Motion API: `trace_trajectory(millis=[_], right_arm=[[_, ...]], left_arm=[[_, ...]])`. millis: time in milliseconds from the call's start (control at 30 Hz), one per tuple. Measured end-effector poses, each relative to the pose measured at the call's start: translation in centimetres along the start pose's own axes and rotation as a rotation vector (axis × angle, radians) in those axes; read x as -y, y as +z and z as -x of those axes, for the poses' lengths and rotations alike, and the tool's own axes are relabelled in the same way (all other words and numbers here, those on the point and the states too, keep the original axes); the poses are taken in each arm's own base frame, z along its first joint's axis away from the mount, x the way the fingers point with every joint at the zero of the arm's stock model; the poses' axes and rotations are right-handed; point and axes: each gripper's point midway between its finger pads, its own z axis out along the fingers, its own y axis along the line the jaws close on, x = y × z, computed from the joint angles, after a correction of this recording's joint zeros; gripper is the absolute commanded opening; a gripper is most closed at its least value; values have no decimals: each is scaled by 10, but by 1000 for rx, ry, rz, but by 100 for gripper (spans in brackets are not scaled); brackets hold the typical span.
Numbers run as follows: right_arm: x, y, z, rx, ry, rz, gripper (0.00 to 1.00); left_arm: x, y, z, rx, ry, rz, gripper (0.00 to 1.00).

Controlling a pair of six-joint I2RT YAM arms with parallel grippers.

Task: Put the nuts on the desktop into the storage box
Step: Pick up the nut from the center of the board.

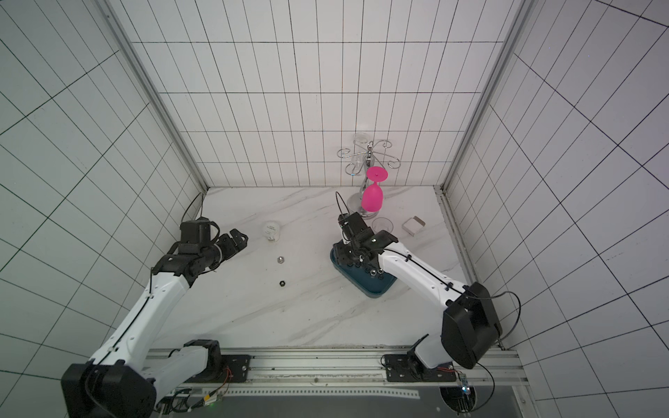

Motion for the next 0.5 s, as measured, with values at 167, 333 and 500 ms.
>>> trace_trajectory(millis=[167, 333, 500], right_arm=[[-56, 47, -3, -74, -109, 65, 63], [-90, 101, 13, -109, -176, 78, 65], [-109, 136, 40, -92, -217, 88, 65]], left_arm=[[-10, -17, 3, 48, -20, 3, 98], [-18, -16, -11, 8, -29, 7, 98], [-26, -15, -26, -32, -25, 17, 98]])
